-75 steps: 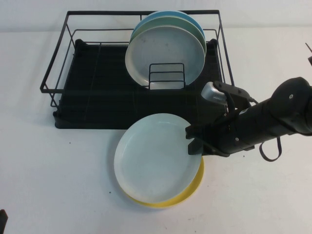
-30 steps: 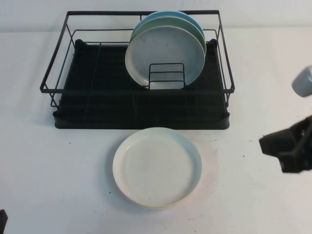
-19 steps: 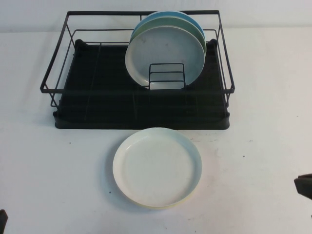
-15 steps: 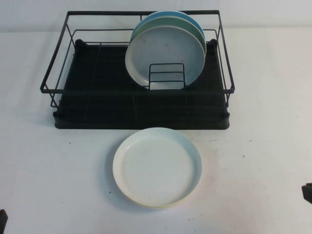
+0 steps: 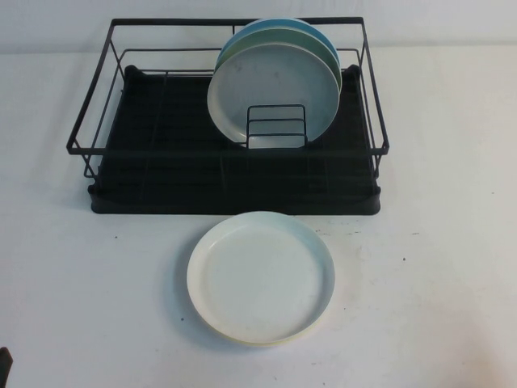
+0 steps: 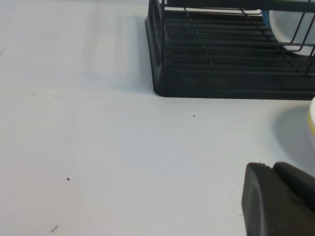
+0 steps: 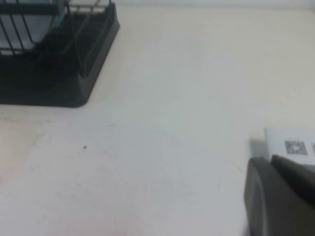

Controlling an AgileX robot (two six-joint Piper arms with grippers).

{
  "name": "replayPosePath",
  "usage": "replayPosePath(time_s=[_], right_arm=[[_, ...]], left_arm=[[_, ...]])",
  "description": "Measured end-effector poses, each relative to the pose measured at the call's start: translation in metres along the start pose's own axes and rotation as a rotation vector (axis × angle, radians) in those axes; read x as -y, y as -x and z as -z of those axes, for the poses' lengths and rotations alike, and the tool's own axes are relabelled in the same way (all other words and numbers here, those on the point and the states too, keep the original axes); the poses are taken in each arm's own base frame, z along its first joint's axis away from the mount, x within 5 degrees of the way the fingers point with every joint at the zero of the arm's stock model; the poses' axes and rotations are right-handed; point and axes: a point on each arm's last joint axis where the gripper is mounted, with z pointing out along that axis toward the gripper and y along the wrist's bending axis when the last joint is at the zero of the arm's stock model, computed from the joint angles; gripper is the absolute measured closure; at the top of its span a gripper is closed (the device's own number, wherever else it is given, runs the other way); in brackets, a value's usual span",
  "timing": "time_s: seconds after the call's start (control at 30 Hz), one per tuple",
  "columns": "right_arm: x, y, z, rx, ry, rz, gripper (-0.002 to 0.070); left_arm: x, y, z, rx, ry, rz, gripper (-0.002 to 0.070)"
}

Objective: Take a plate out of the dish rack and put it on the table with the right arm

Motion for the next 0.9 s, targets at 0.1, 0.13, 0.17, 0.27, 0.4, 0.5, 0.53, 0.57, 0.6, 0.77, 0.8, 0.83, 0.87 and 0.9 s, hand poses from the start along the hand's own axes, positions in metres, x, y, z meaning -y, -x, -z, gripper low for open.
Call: replayPosePath(time_s=[0.1,0.13,0.17,0.27,0.4,0.5,0.53,0.57,0.6,0.77,0.8,0.83,0.87,0.9], right_arm=[[-0.001,0.0,0.008,0.061,0.004,0.014,0.0694],[-0.001,-0.001,0.009,0.06,0.005,0.016,0.0694],[-0.001,-0.002,0.009,0.052,0.008,0.017,0.0694],[-0.002,-0.007,0.009,0.006,0.014,0.019,0.0694],[-0.002,-0.012,0.009,-0.049,0.022,0.019,0.0694],[-0.002,-0.012,0.009,-0.049,0.022,0.019,0.0694],[-0.002,-0.012,0.009,-0.049,0.022,0.015,0.0694],[-0.002,-0.012,0.009,-0.049,0.022,0.015,0.0694],[-0.002,-0.012,0.009,-0.049,0.022,0.015,0.0694],[-0.002,-0.012,0.009,-0.049,0.022,0.015,0.0694],[-0.002,-0.012,0.009,-0.049,0.022,0.015,0.0694],[-0.002,-0.012,0.009,-0.049,0.022,0.015,0.0694],[-0.002,-0.012,0.009,-0.049,0.022,0.015,0.0694],[-0.002,-0.012,0.009,-0.049,0.022,0.015,0.0694]], left_arm=[[0.0,0.0,0.0,0.0,0.0,0.0,0.0679],[0.0,0.0,0.0,-0.002,0.0,0.0,0.0679],[0.0,0.0,0.0,-0.002,0.0,0.0,0.0679],[0.0,0.0,0.0,-0.002,0.0,0.0,0.0679],[0.0,0.0,0.0,-0.002,0.0,0.0,0.0679],[0.0,0.0,0.0,-0.002,0.0,0.0,0.0679],[0.0,0.0,0.0,-0.002,0.0,0.0,0.0679],[0.0,0.0,0.0,-0.002,0.0,0.0,0.0679],[0.0,0.0,0.0,-0.002,0.0,0.0,0.0679],[0.0,0.0,0.0,-0.002,0.0,0.0,0.0679],[0.0,0.0,0.0,-0.002,0.0,0.0,0.0679],[0.0,0.0,0.0,-0.002,0.0,0.0,0.0679],[0.0,0.0,0.0,-0.002,0.0,0.0,0.0679],[0.0,0.0,0.0,-0.002,0.0,0.0,0.0679]])
